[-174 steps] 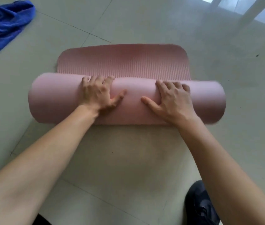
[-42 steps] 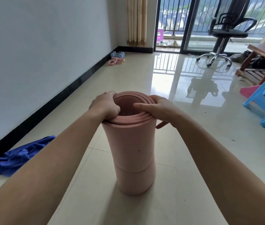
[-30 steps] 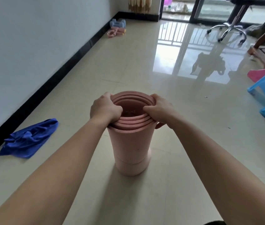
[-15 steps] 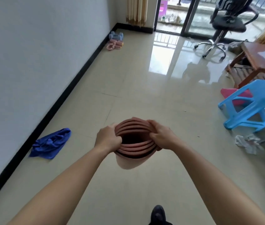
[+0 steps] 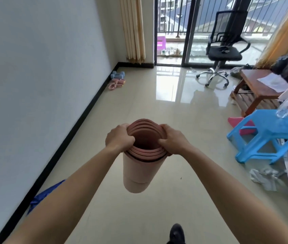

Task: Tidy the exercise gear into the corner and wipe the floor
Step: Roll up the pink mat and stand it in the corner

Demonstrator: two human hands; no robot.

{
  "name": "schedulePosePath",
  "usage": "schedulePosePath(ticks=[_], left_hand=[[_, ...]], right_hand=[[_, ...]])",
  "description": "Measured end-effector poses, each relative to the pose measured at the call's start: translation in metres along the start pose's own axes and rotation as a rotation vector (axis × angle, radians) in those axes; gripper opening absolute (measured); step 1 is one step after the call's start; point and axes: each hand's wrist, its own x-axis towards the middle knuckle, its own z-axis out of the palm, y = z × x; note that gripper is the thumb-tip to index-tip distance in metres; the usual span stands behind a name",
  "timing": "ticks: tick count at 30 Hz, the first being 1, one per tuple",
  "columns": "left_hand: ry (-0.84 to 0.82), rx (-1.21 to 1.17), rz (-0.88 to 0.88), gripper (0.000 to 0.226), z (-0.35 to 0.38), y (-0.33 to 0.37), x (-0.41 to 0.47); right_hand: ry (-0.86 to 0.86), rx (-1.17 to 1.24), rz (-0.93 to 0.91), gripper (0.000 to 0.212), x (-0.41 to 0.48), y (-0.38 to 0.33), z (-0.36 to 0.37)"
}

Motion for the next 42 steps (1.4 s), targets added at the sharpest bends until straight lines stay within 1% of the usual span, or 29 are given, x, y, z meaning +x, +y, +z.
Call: schedulePosePath(ticks=[3, 6, 10, 14, 17, 20, 25, 30, 32, 37, 42], left_hand=[[-0.008, 0.019, 0.002, 0.038, -0.006, 0.050, 0.056], [0.042, 0.032, 0.017, 0.034, -0.017, 0.087, 0.106], [0.145, 0.016, 0.016, 0.021, -0.028, 0.117, 0.176], [0.194, -0.014, 0.023, 0.019, -0.017, 0.138, 0.263], [0.226, -0.047, 0.032, 0.019, -0.009, 0.148, 0.345], [0.249, -0.088, 0.043, 0.026, -0.008, 0.160, 0.438], [0.229, -0.089, 0.129, 0.039, -0.026, 0.221, 0.583], [0.226, -0.060, 0.171, 0.029, -0.027, 0.284, 0.701], [0.221, -0.058, 0.191, 0.030, -0.014, 0.304, 0.755], [0.221, -0.088, 0.142, 0.031, 0.013, 0.345, 0.912], [0.262, -0.090, 0.040, 0.030, 0.009, 0.372, 1.042]], right_hand=[[-0.005, 0.024, -0.032, 0.051, 0.050, 0.004, -0.058], [0.021, 0.009, -0.072, 0.048, 0.100, -0.003, -0.108], [0.096, -0.075, -0.149, 0.046, 0.171, -0.011, -0.153], [0.157, -0.174, -0.214, 0.046, 0.264, -0.009, -0.189], [0.155, -0.217, -0.249, 0.046, 0.346, -0.012, -0.216], [0.151, -0.243, -0.269, 0.046, 0.433, -0.019, -0.247], [0.208, -0.214, -0.241, 0.047, 0.560, -0.027, -0.321], [0.283, -0.170, -0.230, 0.048, 0.673, -0.008, -0.384], [0.297, -0.161, -0.232, 0.047, 0.726, 0.004, -0.406], [0.288, -0.178, -0.283, 0.047, 0.882, 0.028, -0.465], [0.233, -0.215, -0.341, 0.049, 1.021, 0.012, -0.517]])
